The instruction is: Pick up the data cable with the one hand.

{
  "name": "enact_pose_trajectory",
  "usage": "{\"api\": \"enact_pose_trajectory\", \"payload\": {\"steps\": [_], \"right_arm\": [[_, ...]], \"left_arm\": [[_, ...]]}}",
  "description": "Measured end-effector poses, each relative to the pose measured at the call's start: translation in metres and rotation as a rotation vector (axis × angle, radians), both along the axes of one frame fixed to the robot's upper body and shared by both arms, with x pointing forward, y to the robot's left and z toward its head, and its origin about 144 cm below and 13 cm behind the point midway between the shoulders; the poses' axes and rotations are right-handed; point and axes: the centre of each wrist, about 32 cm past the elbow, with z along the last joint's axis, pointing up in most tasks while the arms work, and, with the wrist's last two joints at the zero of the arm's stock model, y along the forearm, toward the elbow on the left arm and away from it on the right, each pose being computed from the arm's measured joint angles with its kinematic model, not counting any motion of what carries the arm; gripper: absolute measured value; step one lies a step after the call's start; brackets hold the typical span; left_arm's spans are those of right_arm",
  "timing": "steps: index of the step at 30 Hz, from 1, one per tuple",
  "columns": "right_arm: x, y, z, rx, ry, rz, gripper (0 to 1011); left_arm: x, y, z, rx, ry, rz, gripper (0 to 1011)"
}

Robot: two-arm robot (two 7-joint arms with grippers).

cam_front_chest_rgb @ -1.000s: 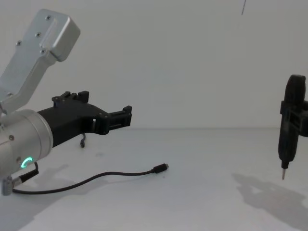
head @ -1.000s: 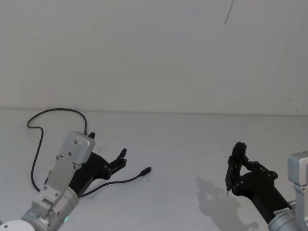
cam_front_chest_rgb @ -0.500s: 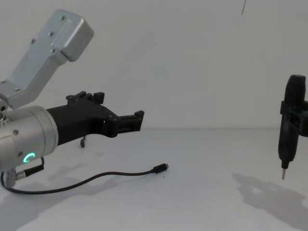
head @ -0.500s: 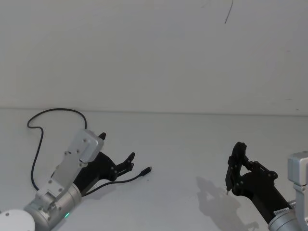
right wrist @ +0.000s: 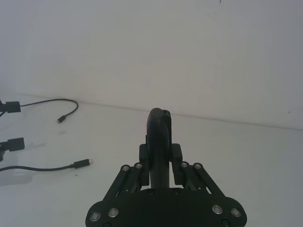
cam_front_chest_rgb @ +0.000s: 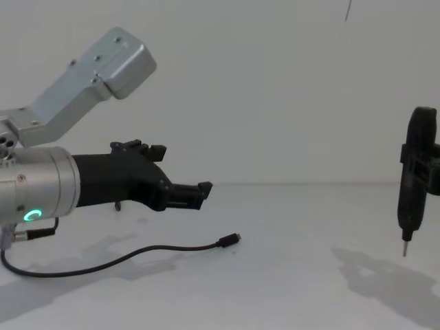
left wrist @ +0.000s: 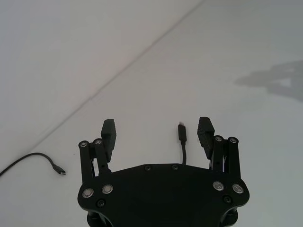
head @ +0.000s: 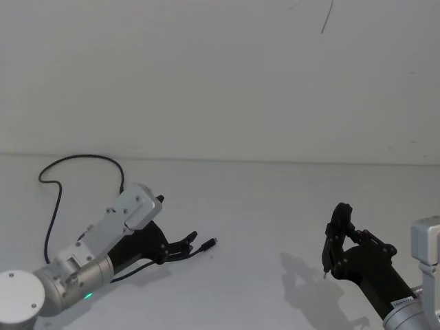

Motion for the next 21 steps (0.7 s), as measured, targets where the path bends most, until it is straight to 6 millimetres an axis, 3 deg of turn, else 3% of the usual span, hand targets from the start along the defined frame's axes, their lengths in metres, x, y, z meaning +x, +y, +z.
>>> {"api": "enact_pose_trajectory", "payload": {"steps": [21], "right_arm": [[0.0,0.0,0.0,0.0,0.0,0.0,269]], "left_arm": [[0.022,0.02,0.013,0.274,0.094,-0.036,1002]]}}
